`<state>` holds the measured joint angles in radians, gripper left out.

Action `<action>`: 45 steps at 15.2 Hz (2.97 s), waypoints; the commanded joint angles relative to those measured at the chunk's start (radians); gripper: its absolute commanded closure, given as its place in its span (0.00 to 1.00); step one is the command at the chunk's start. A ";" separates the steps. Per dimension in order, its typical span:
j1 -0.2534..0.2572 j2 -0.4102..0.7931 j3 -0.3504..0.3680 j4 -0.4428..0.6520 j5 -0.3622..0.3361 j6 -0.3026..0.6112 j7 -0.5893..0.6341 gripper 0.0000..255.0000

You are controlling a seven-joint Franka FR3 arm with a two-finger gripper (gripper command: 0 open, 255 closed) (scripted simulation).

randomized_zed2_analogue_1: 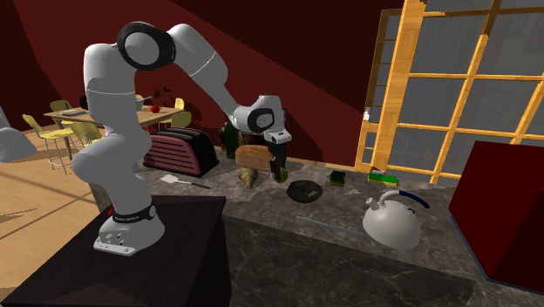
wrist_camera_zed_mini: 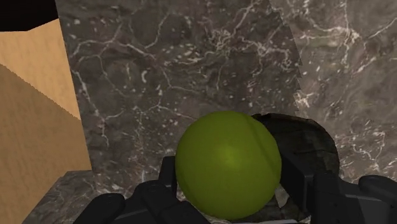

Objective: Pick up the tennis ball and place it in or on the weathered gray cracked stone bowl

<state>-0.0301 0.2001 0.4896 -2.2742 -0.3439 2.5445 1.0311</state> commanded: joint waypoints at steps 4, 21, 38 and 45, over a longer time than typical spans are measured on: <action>0.055 0.182 -0.031 0.265 -0.070 -0.110 0.028 1.00; 0.137 0.420 -0.111 0.440 -0.176 -0.064 0.090 1.00; 0.114 0.339 -0.074 0.416 -0.133 -0.119 0.064 0.00; 0.109 0.319 -0.065 0.412 -0.120 -0.134 0.057 0.00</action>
<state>0.0786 0.5190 0.4241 -1.8618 -0.4643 2.4109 1.0879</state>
